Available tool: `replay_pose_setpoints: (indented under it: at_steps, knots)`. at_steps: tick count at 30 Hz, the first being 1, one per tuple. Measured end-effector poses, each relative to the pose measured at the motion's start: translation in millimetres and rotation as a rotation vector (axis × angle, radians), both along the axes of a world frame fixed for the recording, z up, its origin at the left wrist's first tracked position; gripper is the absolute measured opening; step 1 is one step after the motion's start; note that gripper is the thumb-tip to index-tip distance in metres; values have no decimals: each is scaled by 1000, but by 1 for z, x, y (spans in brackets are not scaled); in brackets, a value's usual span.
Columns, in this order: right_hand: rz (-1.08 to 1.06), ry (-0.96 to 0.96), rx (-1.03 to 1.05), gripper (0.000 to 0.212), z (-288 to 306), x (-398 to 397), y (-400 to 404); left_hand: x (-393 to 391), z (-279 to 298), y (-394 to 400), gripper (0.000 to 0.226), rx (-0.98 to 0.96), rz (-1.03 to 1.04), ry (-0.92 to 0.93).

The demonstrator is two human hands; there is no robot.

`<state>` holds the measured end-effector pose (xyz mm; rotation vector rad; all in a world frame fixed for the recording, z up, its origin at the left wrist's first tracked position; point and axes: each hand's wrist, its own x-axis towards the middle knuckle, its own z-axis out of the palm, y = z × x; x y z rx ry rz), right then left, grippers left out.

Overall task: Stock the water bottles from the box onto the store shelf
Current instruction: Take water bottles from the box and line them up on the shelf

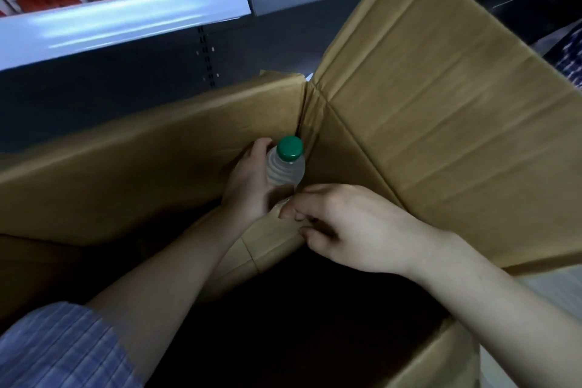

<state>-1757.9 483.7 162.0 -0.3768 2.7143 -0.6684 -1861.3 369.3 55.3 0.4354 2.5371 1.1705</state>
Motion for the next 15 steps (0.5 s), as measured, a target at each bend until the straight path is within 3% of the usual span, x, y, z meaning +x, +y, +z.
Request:
replay_pose_setpoints:
  at_steps: [15]
  knots:
    - [13, 2, -9, 35, 82, 17, -19, 25, 106, -46, 64, 81, 46, -7]
